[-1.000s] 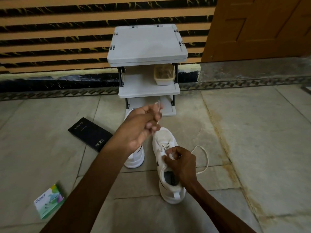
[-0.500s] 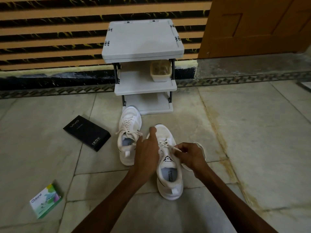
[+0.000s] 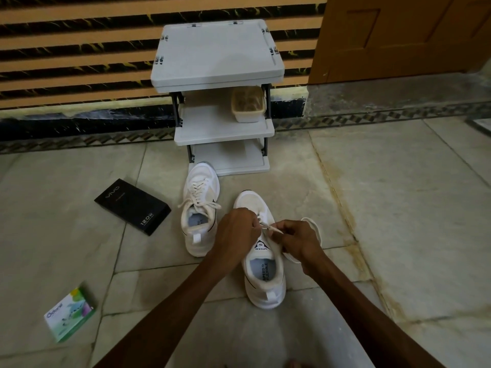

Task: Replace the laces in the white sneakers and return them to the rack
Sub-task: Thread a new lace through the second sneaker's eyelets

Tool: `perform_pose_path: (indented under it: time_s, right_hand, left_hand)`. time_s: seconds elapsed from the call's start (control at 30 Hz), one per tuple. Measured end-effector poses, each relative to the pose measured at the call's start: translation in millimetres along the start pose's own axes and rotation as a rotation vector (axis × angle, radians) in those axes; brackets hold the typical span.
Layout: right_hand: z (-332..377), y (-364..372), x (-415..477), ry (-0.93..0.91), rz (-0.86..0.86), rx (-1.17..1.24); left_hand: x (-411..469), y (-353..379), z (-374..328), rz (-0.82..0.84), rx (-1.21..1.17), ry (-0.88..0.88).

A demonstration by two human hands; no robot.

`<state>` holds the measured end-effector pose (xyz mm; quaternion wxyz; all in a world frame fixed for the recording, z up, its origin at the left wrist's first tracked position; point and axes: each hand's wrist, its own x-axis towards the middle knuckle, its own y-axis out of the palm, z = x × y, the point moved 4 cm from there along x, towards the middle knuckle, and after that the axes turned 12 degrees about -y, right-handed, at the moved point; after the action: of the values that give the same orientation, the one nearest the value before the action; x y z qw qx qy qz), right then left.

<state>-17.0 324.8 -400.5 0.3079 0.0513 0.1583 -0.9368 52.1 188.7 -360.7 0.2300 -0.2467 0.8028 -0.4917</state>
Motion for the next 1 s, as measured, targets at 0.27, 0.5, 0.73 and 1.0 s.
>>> perform_pose_path:
  time_s: [0.27, 0.5, 0.73, 1.0]
  right_hand:
    - [3.9, 1.0, -1.9, -0.019, -0.027, -0.038]
    - [12.1, -2.9, -4.0, -0.087, 0.143, -0.138]
    - [16.6, -7.6, -3.0, -0.227, -0.012, -0.162]
    - [59.0, -43.3, 15.6, -0.429, -0.389, -0.125]
  left_hand:
    - [-1.1, 6.1, -1.6, 0.022, -0.110, 0.054]
    - [-8.0, 9.0, -1.6, -0.047, -0.150, -0.053]
    - [-3.3, 15.5, 7.7, 0.372, -0.659, -0.459]
    - [-7.4, 11.1, -1.1, 0.179, -0.113, -0.200]
